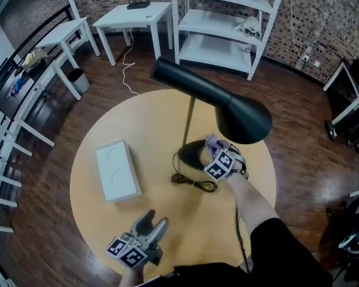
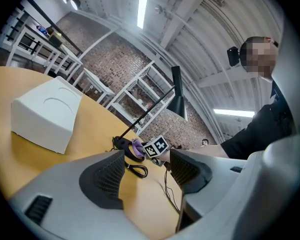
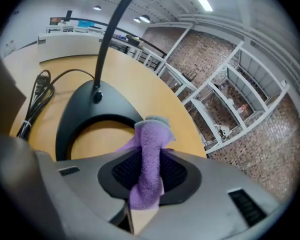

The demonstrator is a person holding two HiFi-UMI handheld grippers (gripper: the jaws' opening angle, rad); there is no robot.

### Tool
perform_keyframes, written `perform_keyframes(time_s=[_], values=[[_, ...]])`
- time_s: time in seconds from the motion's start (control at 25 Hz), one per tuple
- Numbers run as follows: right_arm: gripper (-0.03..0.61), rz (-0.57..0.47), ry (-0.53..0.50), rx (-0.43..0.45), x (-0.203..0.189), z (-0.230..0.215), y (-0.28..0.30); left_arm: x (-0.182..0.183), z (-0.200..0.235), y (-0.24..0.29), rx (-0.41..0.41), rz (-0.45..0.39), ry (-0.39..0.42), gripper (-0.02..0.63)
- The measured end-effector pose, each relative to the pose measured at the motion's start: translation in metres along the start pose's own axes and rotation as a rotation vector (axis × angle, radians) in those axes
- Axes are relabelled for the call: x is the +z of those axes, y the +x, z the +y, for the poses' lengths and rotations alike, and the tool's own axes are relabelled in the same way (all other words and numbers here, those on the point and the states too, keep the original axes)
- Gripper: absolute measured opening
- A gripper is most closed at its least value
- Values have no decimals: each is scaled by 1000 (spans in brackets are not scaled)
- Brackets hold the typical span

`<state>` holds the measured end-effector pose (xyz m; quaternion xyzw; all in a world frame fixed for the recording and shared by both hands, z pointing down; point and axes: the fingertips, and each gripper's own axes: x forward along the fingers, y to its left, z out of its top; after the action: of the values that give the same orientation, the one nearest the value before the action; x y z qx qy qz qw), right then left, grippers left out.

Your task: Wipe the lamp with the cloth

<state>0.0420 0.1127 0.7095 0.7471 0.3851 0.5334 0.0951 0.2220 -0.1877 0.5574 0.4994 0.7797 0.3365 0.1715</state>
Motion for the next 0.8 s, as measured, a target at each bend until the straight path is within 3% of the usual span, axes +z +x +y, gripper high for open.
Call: perform_keyframes(time_s=[0.32,0.56,0.8], values=[[95,27,275,23,-28,-3,-13,-4,-9,2,-24,1,1,270],[94,-60,599,135,-41,18,-20,-2,-14,-1,-46,-10,0,270],[95,-81,672,200,-44,42,-37,-8,-22,-3,-75,-6,0,270]])
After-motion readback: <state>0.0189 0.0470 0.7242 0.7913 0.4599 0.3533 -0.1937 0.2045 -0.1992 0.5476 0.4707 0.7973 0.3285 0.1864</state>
